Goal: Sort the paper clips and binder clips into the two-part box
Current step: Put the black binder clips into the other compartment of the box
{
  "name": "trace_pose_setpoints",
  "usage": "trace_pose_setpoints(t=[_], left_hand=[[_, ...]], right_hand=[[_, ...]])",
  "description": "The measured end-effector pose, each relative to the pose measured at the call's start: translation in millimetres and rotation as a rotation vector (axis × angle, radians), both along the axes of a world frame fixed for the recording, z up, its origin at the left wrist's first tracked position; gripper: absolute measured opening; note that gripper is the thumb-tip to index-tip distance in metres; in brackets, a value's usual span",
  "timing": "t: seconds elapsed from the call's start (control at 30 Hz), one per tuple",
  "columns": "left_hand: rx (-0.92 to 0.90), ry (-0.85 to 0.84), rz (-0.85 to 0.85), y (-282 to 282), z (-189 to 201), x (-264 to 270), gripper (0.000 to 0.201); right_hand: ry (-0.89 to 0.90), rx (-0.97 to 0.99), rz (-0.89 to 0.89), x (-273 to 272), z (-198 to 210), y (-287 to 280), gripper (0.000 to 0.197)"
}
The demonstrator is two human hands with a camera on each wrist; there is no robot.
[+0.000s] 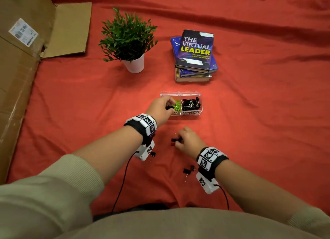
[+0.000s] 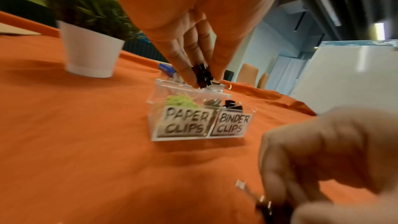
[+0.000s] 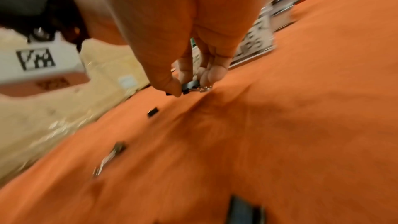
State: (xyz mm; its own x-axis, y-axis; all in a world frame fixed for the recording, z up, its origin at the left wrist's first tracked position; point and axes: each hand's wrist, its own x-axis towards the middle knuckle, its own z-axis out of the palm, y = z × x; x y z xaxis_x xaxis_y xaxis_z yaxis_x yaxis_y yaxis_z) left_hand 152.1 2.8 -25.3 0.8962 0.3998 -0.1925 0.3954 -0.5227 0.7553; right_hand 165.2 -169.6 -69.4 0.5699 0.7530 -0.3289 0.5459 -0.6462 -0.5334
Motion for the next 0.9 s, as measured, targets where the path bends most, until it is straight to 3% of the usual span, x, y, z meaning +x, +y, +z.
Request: trace_pose_setpoints(t=[0.17,0.37,0.57,0.73,0.9], left_hand=[[0.14,-0.008,-0.072,-24,4,49,0.016],[0.262,0.102,-0.14,-36,-7,71,0.018],[0.402,0.092,-0.272,-34,-16,64,0.026],[0.315,-0.04,-0.048,-15,-14,30,0.026],[0.274,0.076,0.059,17,-26,-36,0.02]], right_hand=[[-0.012,0.156,-0.321,58,29,-24,0.008],[0.089,0.252,-0.487,113,48,-17,0.012],[0.052,0.266,-0.421,126,46,5,0.006],[-0.076,0.189,-0.252,122,34,7,0.011],[-0.267,0.012,-0.069,122,24,9,0.01]])
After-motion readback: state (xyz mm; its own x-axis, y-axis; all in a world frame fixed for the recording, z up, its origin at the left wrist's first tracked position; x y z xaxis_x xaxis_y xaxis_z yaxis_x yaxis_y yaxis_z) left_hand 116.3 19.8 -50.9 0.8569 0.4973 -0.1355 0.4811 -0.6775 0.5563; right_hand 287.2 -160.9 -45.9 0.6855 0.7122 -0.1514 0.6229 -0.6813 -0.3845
